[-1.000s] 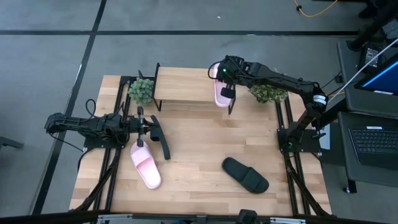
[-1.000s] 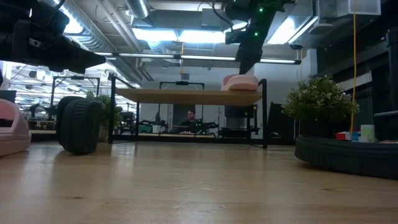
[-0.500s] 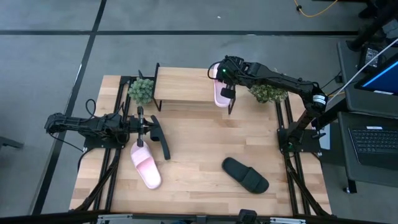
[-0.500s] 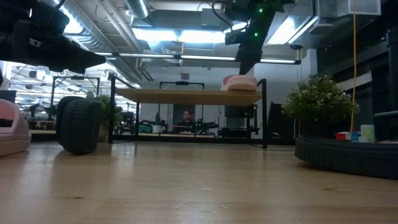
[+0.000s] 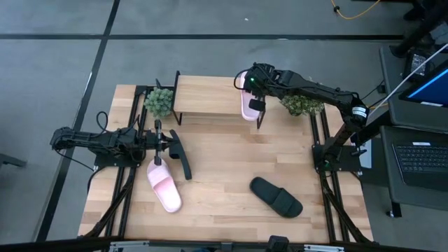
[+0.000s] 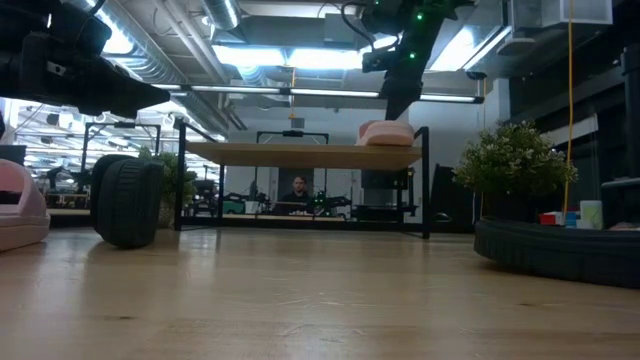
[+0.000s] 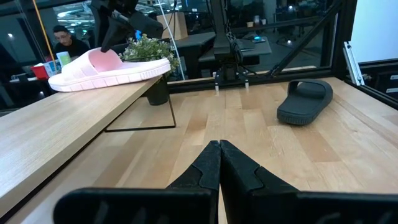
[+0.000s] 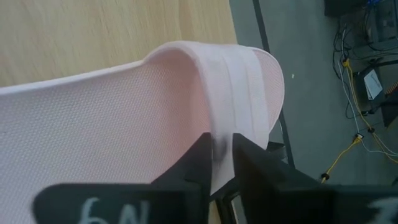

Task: Pick and place slides into the shelf
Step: Put the right pink slipper on the shelf, then put the pink slipper on the shelf

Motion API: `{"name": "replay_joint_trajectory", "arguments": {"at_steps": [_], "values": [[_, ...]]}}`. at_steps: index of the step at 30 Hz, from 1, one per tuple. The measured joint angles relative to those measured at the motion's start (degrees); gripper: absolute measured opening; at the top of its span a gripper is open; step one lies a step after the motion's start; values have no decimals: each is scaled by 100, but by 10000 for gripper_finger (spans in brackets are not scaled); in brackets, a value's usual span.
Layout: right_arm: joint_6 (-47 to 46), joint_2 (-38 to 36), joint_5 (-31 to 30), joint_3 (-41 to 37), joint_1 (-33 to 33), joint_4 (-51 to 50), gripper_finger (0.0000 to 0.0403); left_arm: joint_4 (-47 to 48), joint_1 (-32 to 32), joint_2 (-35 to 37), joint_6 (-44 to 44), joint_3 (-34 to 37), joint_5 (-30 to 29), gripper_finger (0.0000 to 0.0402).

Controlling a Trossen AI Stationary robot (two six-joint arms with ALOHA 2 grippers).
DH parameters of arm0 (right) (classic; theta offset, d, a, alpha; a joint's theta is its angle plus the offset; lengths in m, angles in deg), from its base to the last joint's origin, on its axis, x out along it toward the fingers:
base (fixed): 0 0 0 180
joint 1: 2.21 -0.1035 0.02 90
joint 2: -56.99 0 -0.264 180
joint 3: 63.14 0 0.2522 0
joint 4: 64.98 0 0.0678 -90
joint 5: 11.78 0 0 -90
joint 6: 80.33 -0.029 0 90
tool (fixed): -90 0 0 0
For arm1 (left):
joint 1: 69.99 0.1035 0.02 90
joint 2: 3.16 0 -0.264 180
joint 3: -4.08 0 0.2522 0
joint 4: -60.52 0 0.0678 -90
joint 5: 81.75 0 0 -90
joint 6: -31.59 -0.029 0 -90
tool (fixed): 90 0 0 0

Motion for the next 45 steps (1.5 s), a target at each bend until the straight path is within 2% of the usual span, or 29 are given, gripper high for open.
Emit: {"name": "replay_joint_trajectory", "arguments": {"at_steps": [7, 13, 39, 45], "values": [[-97, 0, 2, 0, 0, -2, 127, 0, 1, 0, 0, 1, 0, 0], [-114, 0, 4, 0, 0, -2, 148, -1, 0, 0, 0, 1, 0, 0], [-115, 0, 2, 3, -10, 9, 152, 0, 2, 0, 57, 2, 2, 0], [-404, -4, 4, 315, -80, -216, 152, 0, 0, 0, 59, 0, 2, 0]]}}
